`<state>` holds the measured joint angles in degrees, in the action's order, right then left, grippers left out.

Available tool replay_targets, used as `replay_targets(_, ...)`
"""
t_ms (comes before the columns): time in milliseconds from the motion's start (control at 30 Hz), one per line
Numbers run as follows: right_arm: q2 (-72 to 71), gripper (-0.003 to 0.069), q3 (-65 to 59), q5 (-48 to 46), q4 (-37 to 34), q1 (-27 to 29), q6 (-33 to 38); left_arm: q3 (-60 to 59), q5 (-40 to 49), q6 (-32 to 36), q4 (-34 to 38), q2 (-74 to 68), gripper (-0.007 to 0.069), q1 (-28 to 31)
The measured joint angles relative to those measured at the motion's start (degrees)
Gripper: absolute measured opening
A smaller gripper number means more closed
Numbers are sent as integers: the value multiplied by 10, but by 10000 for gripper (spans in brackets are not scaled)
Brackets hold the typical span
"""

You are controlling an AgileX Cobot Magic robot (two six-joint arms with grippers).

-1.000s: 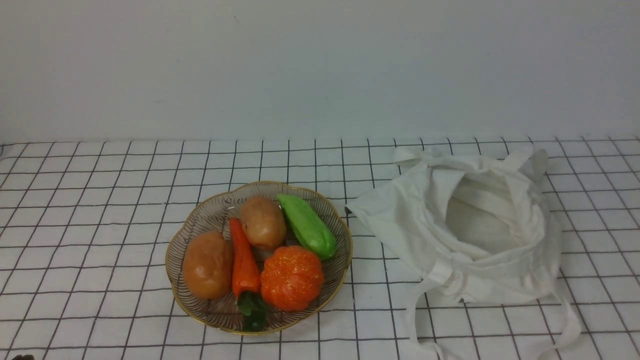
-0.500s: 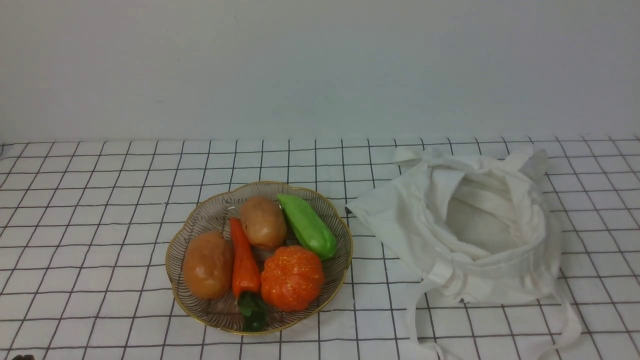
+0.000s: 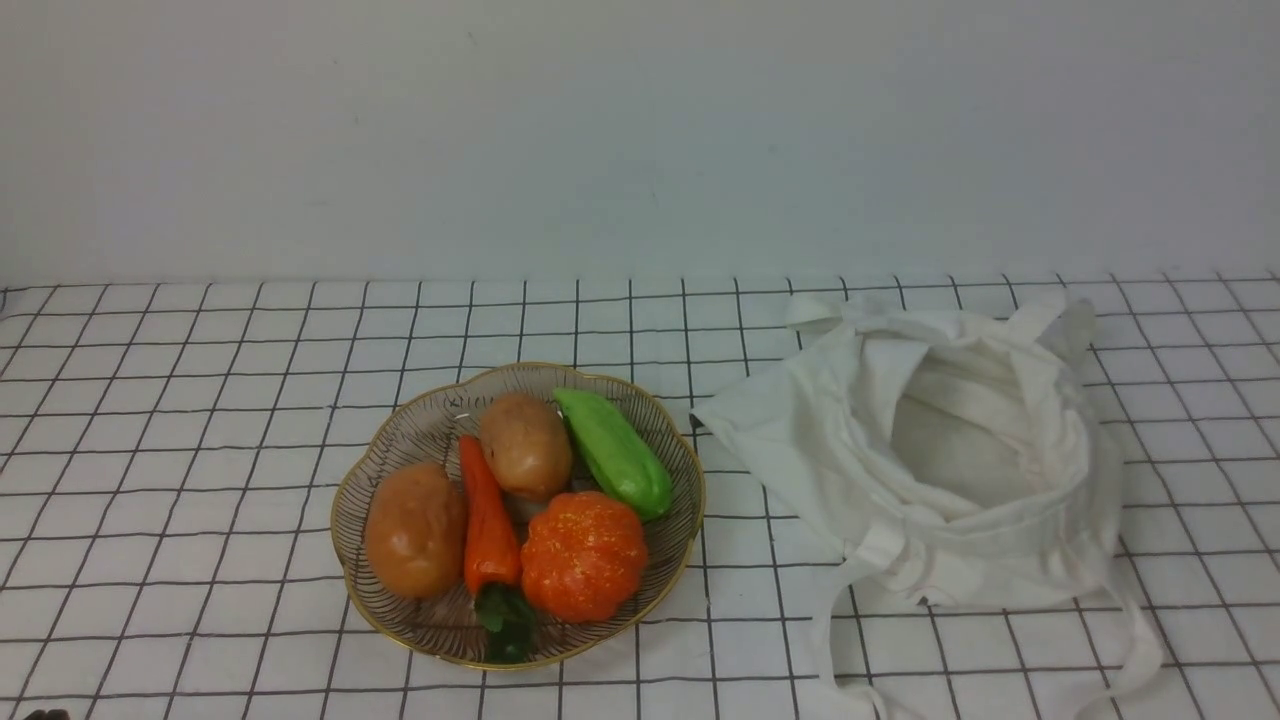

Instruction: Take vegetables from bag on white checkered tablecloth place on plate.

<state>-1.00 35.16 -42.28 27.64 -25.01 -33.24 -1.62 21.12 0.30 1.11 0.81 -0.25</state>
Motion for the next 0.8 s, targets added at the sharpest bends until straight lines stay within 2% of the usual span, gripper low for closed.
replay_targets(167,0,-11,0,0,-2,0,2,0,0,0,0,0,-8,0)
replay_targets(233,0,-11,0,0,-23,0,16,0,0,0,0,0,-8,0)
replay_targets(333,0,-11,-4,5,-91,0,84,0,0,0,0,0,-8,0)
replay_targets(467,0,-11,-29,54,-228,0,227,0,0,0,0,0,-8,0)
replay_targets(633,0,-11,-64,127,-298,0,281,0,0,0,0,0,-8,0)
replay_targets(800,0,-11,-135,195,-309,19,289,0,0,0,0,0,-8,0)
